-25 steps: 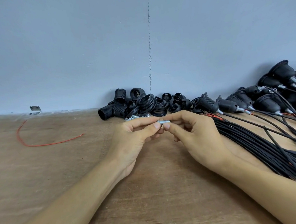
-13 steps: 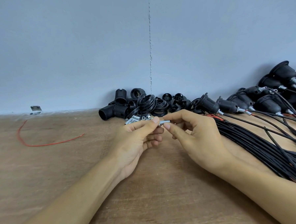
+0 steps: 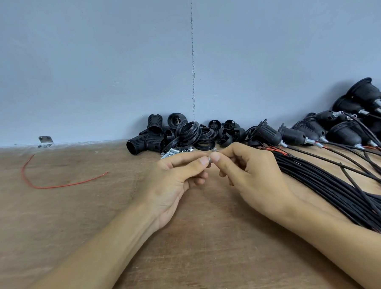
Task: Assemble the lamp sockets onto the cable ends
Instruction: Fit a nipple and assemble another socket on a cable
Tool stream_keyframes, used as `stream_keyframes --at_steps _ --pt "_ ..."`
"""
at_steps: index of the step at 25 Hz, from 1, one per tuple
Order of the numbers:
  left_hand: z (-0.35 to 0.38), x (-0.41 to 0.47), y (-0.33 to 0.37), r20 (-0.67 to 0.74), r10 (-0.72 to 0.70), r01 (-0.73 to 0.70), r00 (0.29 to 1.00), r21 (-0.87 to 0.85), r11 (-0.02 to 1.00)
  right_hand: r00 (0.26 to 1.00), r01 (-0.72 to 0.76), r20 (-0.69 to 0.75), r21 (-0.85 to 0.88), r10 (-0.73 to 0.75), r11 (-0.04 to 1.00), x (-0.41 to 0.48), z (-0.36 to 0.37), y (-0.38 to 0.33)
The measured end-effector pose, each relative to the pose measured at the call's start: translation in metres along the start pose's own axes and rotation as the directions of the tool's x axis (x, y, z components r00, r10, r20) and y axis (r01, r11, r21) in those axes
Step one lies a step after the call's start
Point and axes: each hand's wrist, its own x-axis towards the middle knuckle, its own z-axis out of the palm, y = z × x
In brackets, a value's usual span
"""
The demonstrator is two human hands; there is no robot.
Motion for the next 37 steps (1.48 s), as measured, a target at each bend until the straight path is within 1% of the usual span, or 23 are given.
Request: stream_keyframes --at_steps 3,5,8,10,12,15,17,19,23,28,31,35,37 --pt "0.002 -0.001 0.000 -0.002 0.065 -0.065 0.998 0.012 0.998 0.999 -0.034 0.016 -0.054 0.035 0.998 0.001 0.001 0.000" --pt "0.004 -0.001 -0.002 -0.021 0.108 -0.106 0.994 0.062 0.992 0.997 -0.070 0.022 -0.037 0.071 0.997 0.003 0.001 0.001" --pt "0.006 -0.002 -0.003 -0.052 0.172 -0.164 0.984 0.136 0.977 0.981 -0.178 0.077 0.000 0.178 0.984 0.005 0.003 0.002" --pt "0.006 -0.002 -0.002 -0.055 0.189 -0.180 0.980 0.137 0.974 0.952 -0.283 0.144 0.076 0.270 0.956 0.006 0.005 0.003" --pt "0.006 -0.002 -0.001 -0.054 0.188 -0.178 0.981 0.148 0.973 0.923 -0.363 0.211 0.206 0.322 0.909 0.007 0.006 0.003" --pt "0.006 -0.003 -0.001 -0.062 0.184 -0.174 0.981 0.145 0.974 0.916 -0.376 0.261 0.299 0.304 0.877 0.007 0.007 0.006" --pt "0.007 -0.003 -0.001 -0.061 0.191 -0.181 0.980 0.136 0.974 0.922 -0.355 0.273 0.312 0.275 0.881 0.007 0.006 0.008" --pt "0.006 -0.003 -0.001 -0.055 0.202 -0.191 0.978 0.167 0.967 0.929 -0.332 0.275 0.318 0.249 0.888 0.007 0.006 0.009" --pt "0.003 -0.002 -0.001 -0.050 0.184 -0.173 0.982 0.175 0.969 0.936 -0.309 0.273 0.333 0.223 0.891 0.008 0.004 0.008" --pt "0.002 -0.002 -0.001 -0.044 0.202 -0.190 0.978 0.192 0.963 0.916 -0.354 0.309 0.320 0.256 0.879 0.009 0.002 0.004" --pt "0.004 -0.002 -0.001 -0.041 0.210 -0.200 0.977 0.175 0.964 0.894 -0.411 0.342 0.363 0.291 0.836 0.009 0.003 0.001" --pt "0.006 -0.004 -0.001 -0.012 0.252 -0.243 0.968 0.221 0.945 0.864 -0.482 0.368 0.407 0.343 0.776 0.011 0.001 0.000" --pt "0.007 -0.005 -0.001 -0.018 0.265 -0.254 0.964 0.237 0.938 0.868 -0.474 0.365 0.409 0.336 0.780 0.012 0.001 0.000"
